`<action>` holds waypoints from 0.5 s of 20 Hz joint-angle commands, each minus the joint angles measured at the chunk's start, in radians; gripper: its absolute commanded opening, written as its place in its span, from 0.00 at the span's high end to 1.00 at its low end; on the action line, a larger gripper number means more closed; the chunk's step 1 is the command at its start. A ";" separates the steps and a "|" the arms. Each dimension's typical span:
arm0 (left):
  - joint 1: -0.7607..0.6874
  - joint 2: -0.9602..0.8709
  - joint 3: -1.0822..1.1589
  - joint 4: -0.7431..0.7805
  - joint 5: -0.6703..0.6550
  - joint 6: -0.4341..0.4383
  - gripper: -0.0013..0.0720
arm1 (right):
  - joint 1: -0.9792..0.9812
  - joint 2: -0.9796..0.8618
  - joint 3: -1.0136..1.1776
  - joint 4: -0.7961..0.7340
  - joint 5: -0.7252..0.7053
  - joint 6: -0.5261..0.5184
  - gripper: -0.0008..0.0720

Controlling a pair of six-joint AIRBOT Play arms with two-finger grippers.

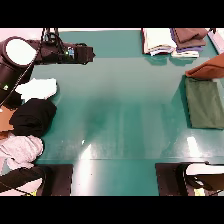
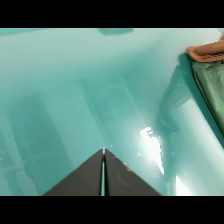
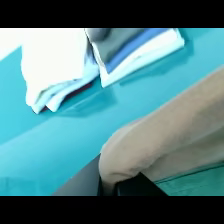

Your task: Fold the shirts.

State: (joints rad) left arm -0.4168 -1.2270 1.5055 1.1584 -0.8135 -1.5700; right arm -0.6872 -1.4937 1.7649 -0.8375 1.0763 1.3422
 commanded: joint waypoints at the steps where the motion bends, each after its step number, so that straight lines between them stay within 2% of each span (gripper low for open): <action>1: 0.000 -0.001 0.000 0.000 -0.017 -0.001 0.95 | -0.004 0.045 0.025 -0.066 0.035 0.030 0.96; 10: 0.000 -0.001 0.000 0.000 -0.031 0.000 0.95 | -0.103 0.314 -0.426 -0.144 0.129 0.031 0.96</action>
State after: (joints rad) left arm -0.4168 -1.2270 1.5055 1.1580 -0.8360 -1.5707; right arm -0.7490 -1.2613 1.4826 -0.9463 1.1629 1.3705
